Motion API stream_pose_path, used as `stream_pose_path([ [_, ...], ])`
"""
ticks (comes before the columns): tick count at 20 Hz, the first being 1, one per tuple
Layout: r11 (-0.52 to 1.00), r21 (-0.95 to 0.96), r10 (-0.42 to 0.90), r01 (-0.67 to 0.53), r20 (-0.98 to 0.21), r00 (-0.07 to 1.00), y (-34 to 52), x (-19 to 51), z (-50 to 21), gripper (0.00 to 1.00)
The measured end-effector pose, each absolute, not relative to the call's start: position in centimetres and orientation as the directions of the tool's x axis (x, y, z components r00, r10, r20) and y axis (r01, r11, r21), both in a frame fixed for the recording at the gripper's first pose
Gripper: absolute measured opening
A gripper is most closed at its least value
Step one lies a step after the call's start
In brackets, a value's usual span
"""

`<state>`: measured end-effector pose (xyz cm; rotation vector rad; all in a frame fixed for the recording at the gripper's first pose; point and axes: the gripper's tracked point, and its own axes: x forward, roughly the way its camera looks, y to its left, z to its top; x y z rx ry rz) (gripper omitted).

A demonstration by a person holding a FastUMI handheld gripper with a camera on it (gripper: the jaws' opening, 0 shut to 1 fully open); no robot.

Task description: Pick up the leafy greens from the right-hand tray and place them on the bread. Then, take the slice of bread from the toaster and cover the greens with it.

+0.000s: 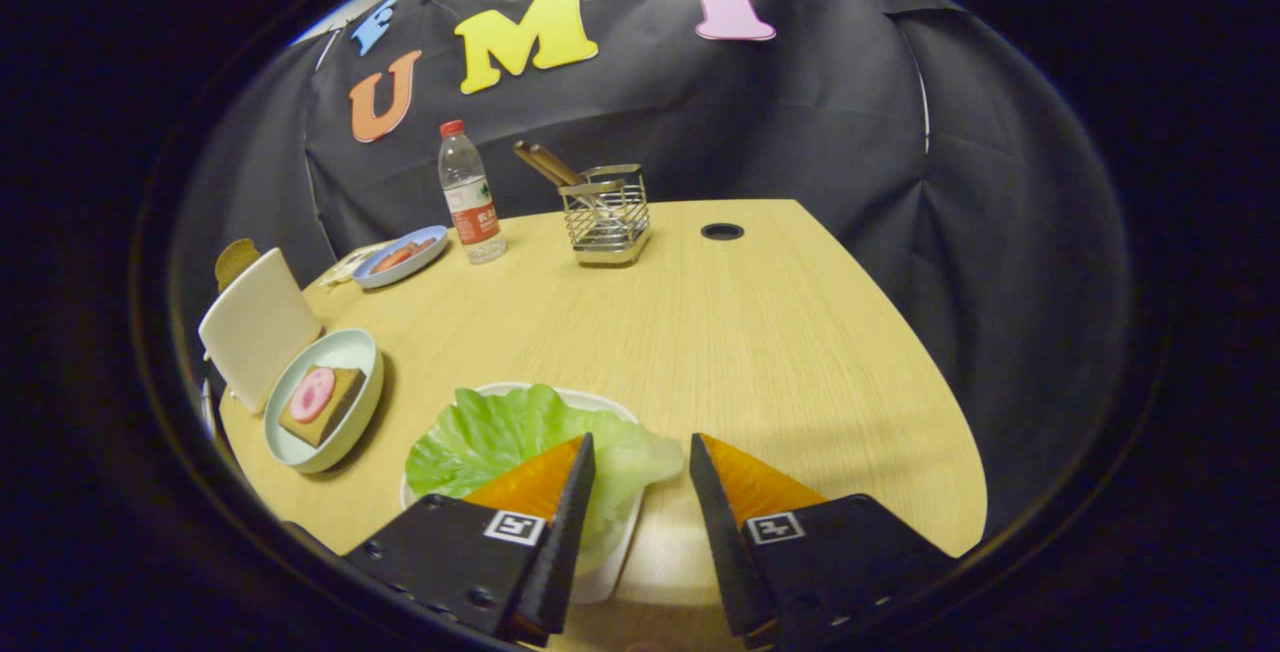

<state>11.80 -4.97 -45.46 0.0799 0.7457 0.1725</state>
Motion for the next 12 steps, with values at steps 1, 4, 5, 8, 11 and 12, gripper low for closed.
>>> stream_pose_path([
  [1,0.984,0.124,0.175,-0.124,-0.672,0.720,-5.0,11.8,-45.7,0.53],
  [4,0.989,0.103,0.148,-0.107,-0.662,0.734,-5.4,12.0,-45.0,0.32],
  [5,0.990,0.096,0.143,-0.107,-0.669,0.729,-5.3,11.8,-45.3,0.25],
  [8,0.994,0.070,0.108,-0.082,-0.665,0.739,-5.7,12.1,-45.2,0.04],
  [11,0.994,0.081,0.111,-0.077,-0.654,0.748,-5.6,11.8,-44.4,0.04],
  [12,0.994,0.079,0.106,-0.073,-0.646,0.756,-5.6,11.7,-43.7,0.04],
])
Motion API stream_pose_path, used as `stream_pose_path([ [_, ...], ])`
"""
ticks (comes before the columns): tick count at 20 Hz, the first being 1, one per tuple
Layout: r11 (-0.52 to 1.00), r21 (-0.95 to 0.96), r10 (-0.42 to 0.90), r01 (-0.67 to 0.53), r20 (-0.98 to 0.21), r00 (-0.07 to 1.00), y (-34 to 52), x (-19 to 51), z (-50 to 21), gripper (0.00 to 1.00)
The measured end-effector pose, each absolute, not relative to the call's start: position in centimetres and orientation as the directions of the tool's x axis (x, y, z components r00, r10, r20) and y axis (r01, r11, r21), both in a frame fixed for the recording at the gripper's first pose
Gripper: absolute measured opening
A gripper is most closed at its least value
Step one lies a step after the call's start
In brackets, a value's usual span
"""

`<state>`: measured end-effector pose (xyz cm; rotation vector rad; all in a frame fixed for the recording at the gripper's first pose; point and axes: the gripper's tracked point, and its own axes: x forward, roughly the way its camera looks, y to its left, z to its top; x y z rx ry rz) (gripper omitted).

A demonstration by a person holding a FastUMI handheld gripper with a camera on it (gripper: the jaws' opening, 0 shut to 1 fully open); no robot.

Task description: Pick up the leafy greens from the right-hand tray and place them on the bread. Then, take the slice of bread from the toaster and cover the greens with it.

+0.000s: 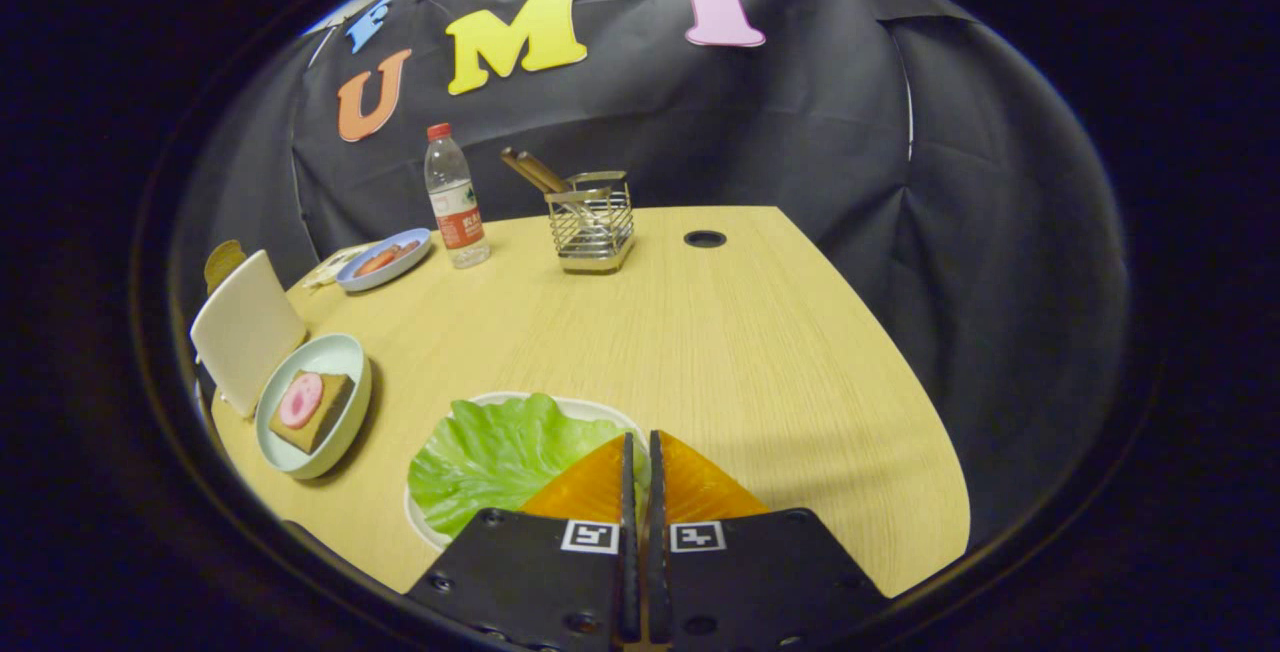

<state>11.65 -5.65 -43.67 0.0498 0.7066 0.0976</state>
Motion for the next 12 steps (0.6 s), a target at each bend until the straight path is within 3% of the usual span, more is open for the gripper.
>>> stream_pose_path([
  [1,0.994,0.077,0.110,-0.079,-0.637,0.763,-5.6,11.8,-43.6,0.00],
  [12,0.989,0.110,0.142,-0.095,-0.590,0.795,-3.0,11.5,-35.2,0.00],
])
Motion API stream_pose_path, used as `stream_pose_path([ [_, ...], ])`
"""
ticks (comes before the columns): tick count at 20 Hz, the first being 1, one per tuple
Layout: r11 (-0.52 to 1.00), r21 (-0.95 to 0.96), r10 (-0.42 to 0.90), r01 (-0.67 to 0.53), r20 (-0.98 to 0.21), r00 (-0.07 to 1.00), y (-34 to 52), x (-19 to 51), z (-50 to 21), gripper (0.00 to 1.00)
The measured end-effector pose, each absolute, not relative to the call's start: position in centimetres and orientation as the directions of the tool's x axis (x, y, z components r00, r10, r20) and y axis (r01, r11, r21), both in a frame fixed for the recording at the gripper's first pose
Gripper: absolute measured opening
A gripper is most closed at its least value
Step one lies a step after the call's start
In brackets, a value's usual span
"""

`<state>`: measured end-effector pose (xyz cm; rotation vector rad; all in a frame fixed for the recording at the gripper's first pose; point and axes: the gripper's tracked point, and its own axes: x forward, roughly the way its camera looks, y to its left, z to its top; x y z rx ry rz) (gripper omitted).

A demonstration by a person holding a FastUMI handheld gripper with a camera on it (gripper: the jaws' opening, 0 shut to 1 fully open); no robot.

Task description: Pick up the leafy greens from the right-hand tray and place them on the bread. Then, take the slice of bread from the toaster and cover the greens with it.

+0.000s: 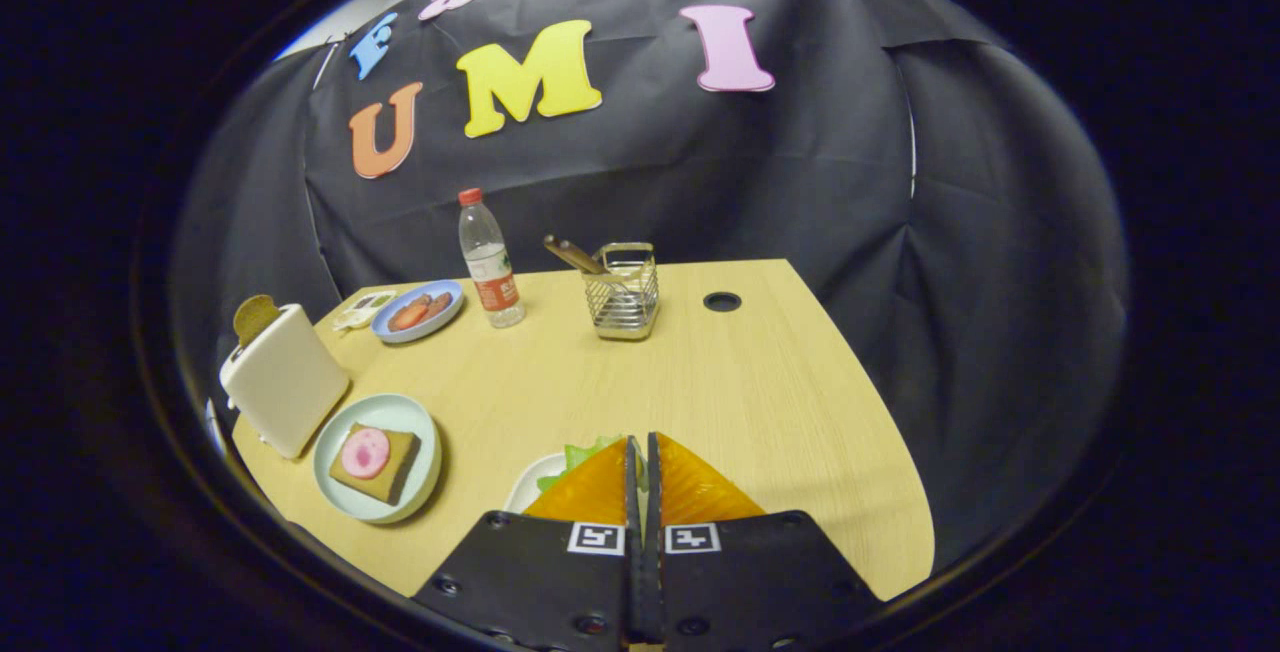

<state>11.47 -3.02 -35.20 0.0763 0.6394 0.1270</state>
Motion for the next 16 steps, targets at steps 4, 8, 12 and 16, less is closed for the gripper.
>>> stream_pose_path([
  [4,0.992,0.066,0.129,-0.111,-0.574,0.809,-1.0,11.3,-32.1,0.00],
  [8,0.992,0.035,0.122,-0.123,-0.555,0.823,2.5,11.0,-28.8,0.00],
  [12,0.987,0.045,0.157,-0.157,-0.535,0.830,9.0,10.8,-25.5,0.00],
  [16,0.972,0.102,0.233,-0.212,-0.518,0.823,17.9,9.8,-23.5,0.00],
])
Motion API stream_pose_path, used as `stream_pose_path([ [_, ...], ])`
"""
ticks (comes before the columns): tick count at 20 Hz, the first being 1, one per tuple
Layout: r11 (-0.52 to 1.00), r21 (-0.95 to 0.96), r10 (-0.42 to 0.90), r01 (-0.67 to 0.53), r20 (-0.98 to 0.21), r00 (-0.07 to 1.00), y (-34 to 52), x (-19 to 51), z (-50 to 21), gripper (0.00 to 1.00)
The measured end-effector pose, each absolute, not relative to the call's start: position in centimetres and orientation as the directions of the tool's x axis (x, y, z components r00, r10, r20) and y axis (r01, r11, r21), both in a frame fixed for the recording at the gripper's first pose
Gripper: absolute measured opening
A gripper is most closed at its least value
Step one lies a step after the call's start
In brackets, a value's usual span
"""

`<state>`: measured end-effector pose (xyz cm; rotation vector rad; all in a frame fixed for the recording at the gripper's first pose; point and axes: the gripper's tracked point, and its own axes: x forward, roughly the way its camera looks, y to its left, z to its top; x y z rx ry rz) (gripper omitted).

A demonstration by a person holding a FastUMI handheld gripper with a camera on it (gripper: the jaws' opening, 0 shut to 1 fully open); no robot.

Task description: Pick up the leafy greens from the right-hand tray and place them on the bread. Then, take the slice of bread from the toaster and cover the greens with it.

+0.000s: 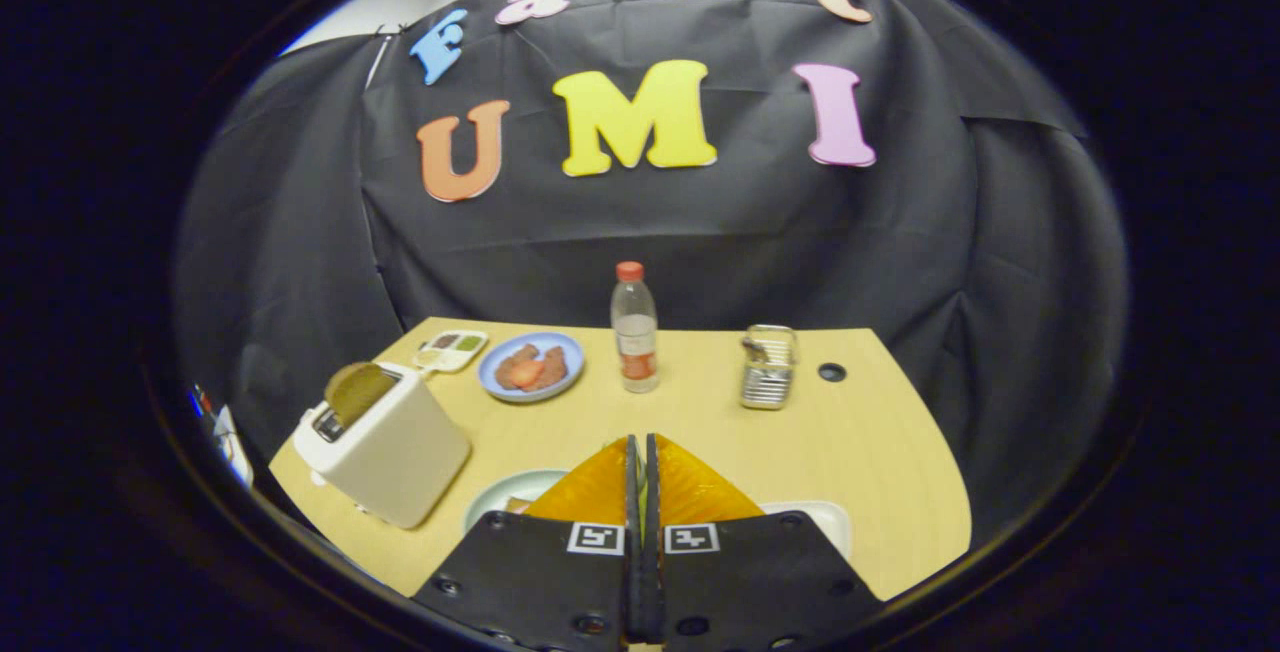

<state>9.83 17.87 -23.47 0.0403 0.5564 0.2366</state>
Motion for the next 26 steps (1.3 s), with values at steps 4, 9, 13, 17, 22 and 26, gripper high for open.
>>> stream_pose_path([
  [4,0.949,0.184,0.316,-0.257,-0.519,0.794,26.3,9.1,-23.9,0.00],
  [9,0.915,0.343,0.378,-0.212,-0.548,0.746,32.3,7.7,-26.9,0.00],
  [13,0.914,0.384,0.353,-0.133,-0.587,0.729,31.3,8.1,-30.7,0.00],
  [17,0.949,0.295,0.275,-0.110,-0.610,0.743,27.6,9.3,-33.6,0.00],
  [22,0.973,0.212,0.205,-0.086,-0.642,0.739,24.6,10.5,-36.3,0.00],
  [26,0.986,0.131,0.163,-0.101,-0.643,0.748,23.1,10.3,-37.0,0.17],
])
